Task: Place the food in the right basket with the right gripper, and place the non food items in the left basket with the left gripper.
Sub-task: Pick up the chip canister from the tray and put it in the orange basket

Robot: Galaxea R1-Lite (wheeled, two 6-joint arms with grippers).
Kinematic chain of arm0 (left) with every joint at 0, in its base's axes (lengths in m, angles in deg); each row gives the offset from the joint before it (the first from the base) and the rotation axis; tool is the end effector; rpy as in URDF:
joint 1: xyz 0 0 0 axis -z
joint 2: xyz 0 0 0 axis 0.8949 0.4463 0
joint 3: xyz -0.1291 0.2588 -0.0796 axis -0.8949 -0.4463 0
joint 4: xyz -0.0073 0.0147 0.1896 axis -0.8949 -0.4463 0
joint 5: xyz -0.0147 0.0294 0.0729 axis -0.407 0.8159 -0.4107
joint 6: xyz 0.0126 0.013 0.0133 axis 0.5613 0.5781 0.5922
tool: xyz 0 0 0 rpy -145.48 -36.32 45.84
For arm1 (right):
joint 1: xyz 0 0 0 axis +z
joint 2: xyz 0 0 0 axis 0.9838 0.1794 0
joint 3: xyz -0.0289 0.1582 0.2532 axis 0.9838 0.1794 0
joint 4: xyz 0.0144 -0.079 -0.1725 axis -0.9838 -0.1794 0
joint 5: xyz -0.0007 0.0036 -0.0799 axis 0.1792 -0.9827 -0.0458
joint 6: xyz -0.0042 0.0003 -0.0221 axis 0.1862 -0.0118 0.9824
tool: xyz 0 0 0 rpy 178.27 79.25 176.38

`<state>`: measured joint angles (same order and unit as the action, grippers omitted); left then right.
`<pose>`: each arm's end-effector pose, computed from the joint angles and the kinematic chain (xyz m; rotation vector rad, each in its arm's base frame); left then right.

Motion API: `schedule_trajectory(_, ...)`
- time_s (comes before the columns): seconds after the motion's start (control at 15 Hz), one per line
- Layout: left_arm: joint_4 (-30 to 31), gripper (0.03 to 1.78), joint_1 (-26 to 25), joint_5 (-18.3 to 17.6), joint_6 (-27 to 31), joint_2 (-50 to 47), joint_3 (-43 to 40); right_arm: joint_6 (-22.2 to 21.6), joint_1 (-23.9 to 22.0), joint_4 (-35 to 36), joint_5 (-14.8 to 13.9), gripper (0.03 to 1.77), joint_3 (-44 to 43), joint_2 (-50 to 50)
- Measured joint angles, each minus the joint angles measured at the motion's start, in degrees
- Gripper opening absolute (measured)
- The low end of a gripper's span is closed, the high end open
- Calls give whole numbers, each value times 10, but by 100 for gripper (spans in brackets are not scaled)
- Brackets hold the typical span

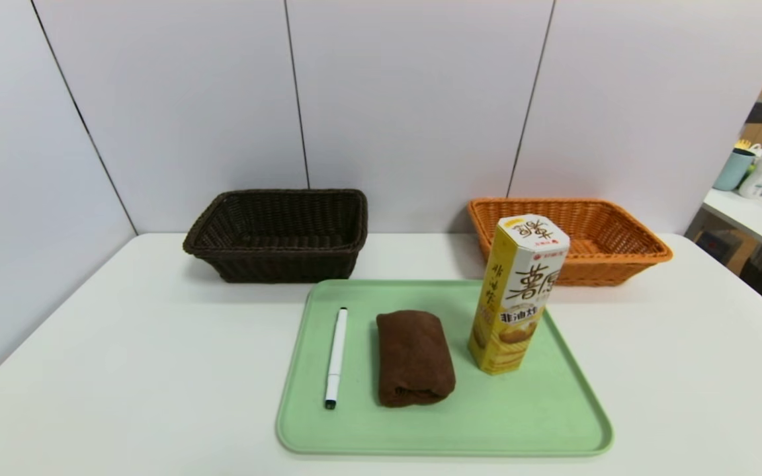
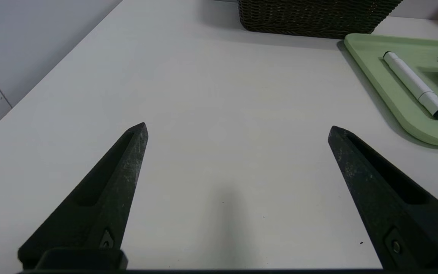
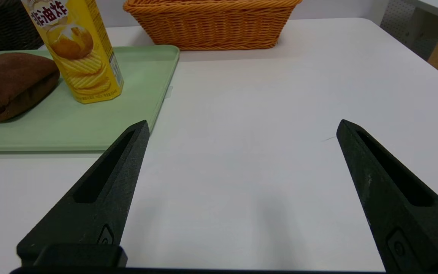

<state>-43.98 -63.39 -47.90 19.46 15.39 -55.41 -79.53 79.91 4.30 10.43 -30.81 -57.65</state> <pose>-0.0239 0.0006 0.0770 -0.0937 0.0082 0.0264 -0.0229 -0.0002 0.0755 0.0348 -0.0024 0.0043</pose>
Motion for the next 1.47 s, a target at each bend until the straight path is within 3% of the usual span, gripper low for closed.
schedule_trajectory(1.47,1,169,0,-6,32,0,-2,4,0,1,0,170,0,0)
